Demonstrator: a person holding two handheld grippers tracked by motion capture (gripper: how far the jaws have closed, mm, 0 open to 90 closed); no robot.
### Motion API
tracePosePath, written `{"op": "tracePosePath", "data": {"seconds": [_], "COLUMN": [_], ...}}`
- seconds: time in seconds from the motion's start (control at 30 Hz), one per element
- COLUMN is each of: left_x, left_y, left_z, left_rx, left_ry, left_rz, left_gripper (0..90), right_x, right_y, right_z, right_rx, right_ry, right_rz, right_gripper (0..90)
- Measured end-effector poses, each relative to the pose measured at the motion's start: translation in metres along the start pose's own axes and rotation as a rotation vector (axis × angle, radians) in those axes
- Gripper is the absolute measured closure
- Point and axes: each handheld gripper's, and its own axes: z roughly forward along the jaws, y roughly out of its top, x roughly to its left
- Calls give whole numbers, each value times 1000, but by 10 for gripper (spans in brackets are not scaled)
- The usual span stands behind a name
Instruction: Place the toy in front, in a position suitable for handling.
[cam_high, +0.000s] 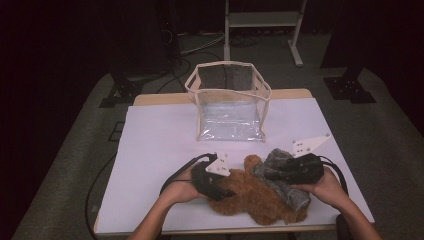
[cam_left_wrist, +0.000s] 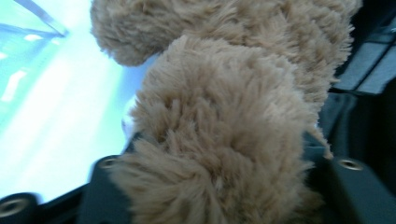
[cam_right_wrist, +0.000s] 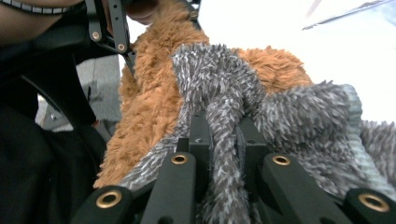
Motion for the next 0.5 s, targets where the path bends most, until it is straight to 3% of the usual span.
{"op": "tracePosePath", "data": {"seconds": [0.13,0.3,0.4,0.5], "left_x": [11,28,31,30], "left_y": [7,11,0,-15], "left_z": [-8,-23,-27,-29], "left_rx": [6,26,26,24], "left_ry": [94,171,160,97], "left_rz": [37,47,20,-34], "left_gripper": [513,512,488,358], "right_x": [-13,-23,-24,-18], "right_y": [7,28,37,35], "right_z": [-2,3,14,29], "right_rx": [-35,-38,-11,22], "right_ry": [1,-7,-16,15], "right_rz": [31,13,-15,-37], "right_gripper": [794,794,794,795]}}
